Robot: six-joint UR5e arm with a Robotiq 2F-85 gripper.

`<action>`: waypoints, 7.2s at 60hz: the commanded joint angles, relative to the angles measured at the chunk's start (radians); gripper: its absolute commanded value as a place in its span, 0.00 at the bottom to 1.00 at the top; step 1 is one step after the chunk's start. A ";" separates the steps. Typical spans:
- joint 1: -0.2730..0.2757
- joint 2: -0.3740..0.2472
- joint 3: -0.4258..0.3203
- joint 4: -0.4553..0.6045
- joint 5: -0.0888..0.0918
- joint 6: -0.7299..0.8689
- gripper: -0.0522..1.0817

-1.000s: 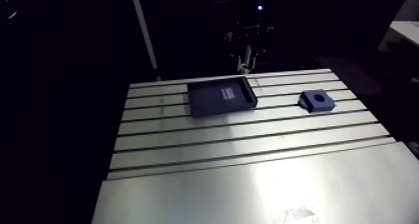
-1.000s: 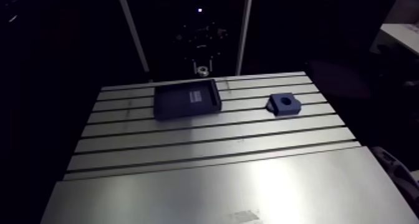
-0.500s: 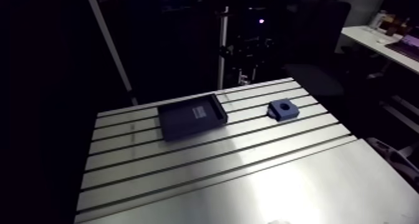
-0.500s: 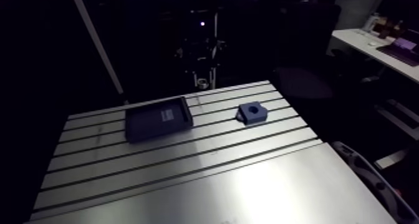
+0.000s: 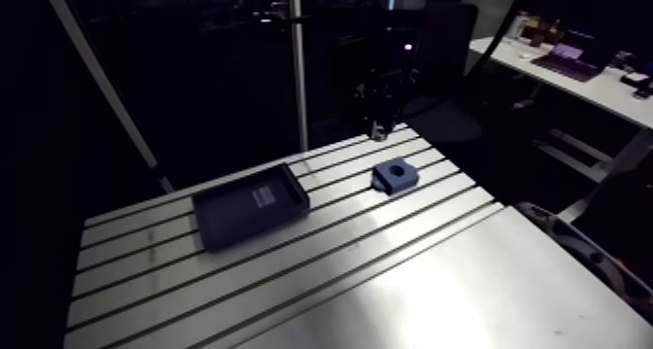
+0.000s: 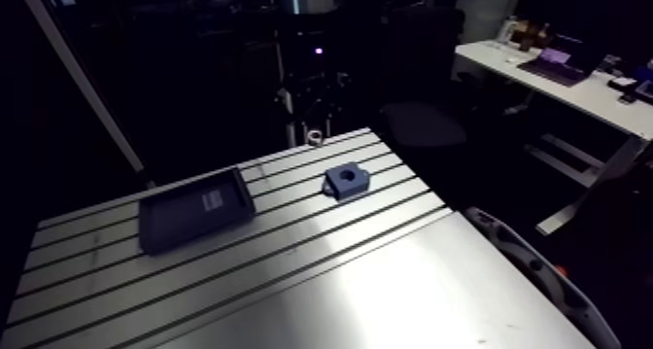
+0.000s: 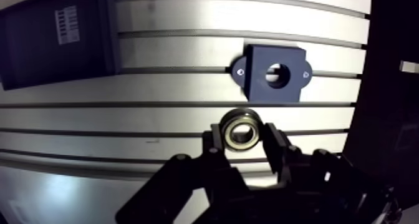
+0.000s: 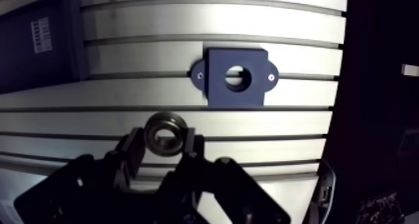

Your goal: Pick up the bearing and press it into the housing until flush.

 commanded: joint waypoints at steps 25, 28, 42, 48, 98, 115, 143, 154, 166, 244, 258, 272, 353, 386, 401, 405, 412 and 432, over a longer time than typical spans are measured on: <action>-0.119 0.135 0.012 -0.148 -0.007 -0.042 0.63; -0.119 0.140 0.010 -0.148 -0.008 -0.039 0.63; -0.114 0.149 0.003 -0.146 -0.009 -0.034 0.63; -0.114 0.155 0.004 -0.146 -0.008 -0.033 0.63; -0.088 0.216 -0.005 -0.177 -0.009 -0.008 0.64; -0.088 0.237 -0.019 -0.177 -0.009 -0.008 0.64; -0.088 0.244 -0.023 -0.177 -0.011 -0.005 0.64; -0.088 0.241 -0.018 -0.178 -0.011 -0.005 0.64; -0.088 0.241 -0.015 -0.178 -0.012 -0.005 0.64; -0.088 0.238 -0.005 -0.178 -0.014 -0.005 0.64; -0.087 0.243 -0.015 -0.178 -0.014 -0.005 0.64; -0.086 0.247 -0.013 -0.180 -0.027 -0.003 0.64; -0.078 0.230 -0.024 -0.186 -0.032 -0.005 0.05; -0.079 0.188 -0.077 -0.040 0.006 0.011 1.00; -0.079 0.196 -0.066 -0.055 0.003 0.003 1.00; -0.079 0.196 -0.064 -0.058 0.003 -0.007 1.00; -0.080 0.196 -0.052 -0.071 0.005 -0.023 1.00; -0.085 0.212 -0.025 -0.103 0.006 -0.096 1.00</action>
